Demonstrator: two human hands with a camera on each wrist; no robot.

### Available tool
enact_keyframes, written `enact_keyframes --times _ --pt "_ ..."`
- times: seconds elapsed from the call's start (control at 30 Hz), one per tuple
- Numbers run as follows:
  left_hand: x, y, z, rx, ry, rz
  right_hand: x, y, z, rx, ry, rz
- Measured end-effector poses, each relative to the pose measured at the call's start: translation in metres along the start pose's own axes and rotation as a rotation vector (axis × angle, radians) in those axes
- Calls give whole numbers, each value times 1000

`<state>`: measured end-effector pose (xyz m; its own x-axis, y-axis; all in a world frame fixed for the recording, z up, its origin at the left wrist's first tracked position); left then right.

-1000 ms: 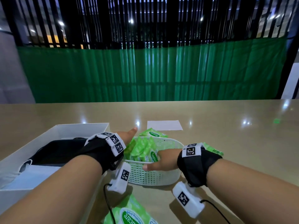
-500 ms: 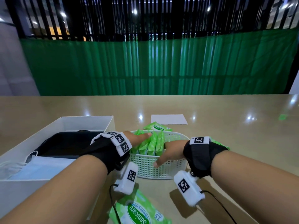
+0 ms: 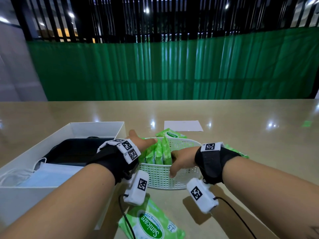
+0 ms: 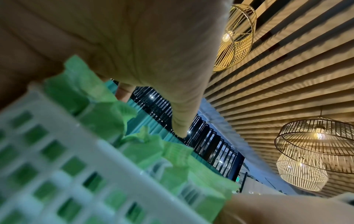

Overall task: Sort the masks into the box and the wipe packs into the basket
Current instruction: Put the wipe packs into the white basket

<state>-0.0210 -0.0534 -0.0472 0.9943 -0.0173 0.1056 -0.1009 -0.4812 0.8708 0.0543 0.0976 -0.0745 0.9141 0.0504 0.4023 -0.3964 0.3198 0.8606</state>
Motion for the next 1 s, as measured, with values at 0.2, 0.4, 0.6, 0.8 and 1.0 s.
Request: enact_keyframes --times 0.2,0.4,0.6,0.8,1.0 --pt "4 -12 0 80 -40 6 -2 -2 1 -24 18 6" --pt "27 -1 -7 -73 -127 42 -6 3 2 36 89 -164" --pt "84 10 -32 -320 -498 178 19 8 -24 259 121 -339" --pt "120 -51 -27 -562 -688 533 40 4 -38 256 161 -417" --pt "130 -93 -1 -834 -754 729 50 2 -47 219 132 -444"
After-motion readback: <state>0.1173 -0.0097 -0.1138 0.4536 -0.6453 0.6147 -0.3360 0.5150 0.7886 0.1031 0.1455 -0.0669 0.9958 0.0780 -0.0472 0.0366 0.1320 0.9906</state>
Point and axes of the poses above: each hand's wrist, its own x-axis away from the middle knuckle, its own y-axis out of the back of the hand, z = x × y, the point moved 8 cm from there along -x, towards the middle knuckle, and after that the axes turned 3 degrees about -z, right-handed, at the moved point
